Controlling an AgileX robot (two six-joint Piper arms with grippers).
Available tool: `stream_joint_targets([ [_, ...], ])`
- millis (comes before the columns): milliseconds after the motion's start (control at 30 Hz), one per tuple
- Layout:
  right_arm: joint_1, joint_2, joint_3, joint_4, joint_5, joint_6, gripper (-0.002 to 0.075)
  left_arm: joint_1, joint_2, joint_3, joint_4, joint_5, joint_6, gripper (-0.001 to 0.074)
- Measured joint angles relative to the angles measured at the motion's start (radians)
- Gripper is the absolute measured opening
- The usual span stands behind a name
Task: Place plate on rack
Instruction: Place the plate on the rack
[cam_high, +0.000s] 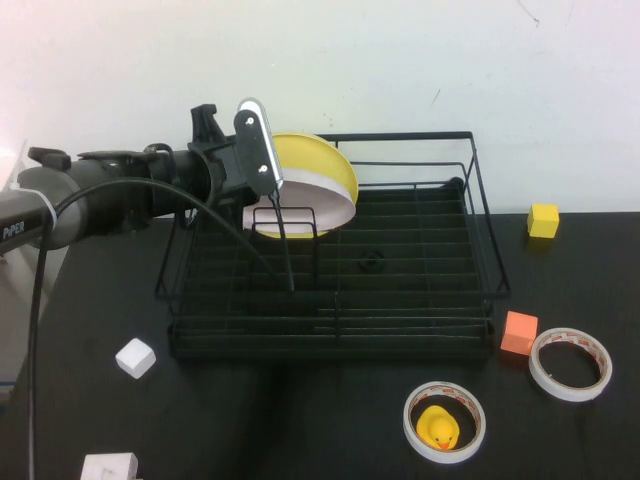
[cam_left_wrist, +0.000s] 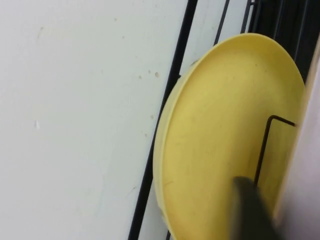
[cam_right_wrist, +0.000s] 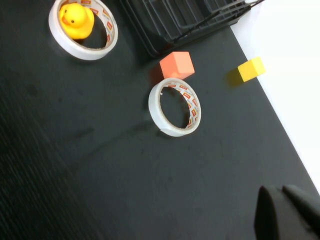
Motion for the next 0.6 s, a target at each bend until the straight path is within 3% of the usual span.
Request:
stream_joint_targets([
  [133,0.0,0.0,0.0,-0.002,0.002,0.004,-0.0002,0.0,0.003,0.0,-0.004,0.003,-0.027,0.0465],
  [233,0.0,0.0,0.0,-0.006,0.002,0.006,-0.0002,0.0,0.003,0.0,-0.004,0.005,-0.036,0.0538],
  [433,0.0,0.0,0.0,-0.008,0.002,0.008,-0.0002,0.0,0.003,0.0,-0.004,0.007,-0.062,0.0515],
  [600,0.0,0.0,0.0,-0.022,0.002,0.025,-0.0002,0.0,-0.021,0.0,-0.004,0.024,-0.26,0.0386],
])
